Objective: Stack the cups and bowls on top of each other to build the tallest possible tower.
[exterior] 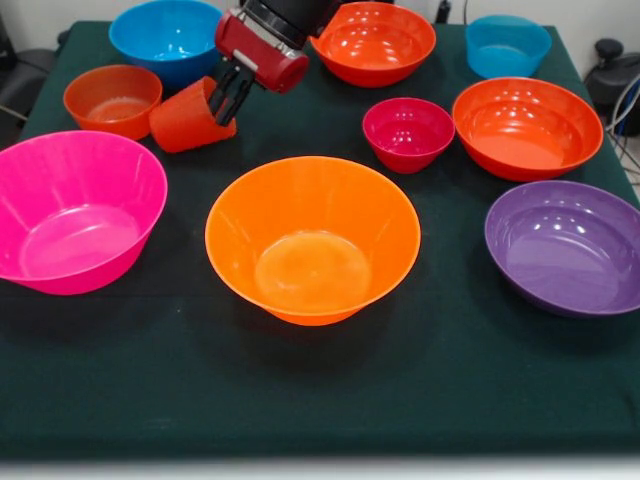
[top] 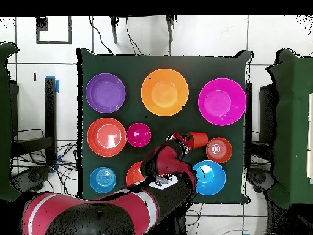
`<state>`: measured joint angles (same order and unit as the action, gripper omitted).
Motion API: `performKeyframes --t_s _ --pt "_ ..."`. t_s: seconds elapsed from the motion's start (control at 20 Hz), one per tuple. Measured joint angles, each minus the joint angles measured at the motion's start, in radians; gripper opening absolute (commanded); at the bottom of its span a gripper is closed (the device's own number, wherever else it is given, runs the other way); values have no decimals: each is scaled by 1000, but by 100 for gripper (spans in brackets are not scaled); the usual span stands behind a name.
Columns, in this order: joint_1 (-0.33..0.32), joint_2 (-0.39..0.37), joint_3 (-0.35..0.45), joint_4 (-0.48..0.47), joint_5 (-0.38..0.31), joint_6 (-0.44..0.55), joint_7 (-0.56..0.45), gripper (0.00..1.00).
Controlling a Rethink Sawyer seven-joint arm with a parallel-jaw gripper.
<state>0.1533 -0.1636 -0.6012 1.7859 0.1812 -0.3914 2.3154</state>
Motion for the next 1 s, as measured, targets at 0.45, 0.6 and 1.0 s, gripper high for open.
performKeyframes --t_s 0.45,0.6,1.0 --pt "-14 0 0 0 0 -1 0 0" --pt "-15 0 0 0 0 -1 0 0" --pt "-15 0 0 0 0 -1 0 100"
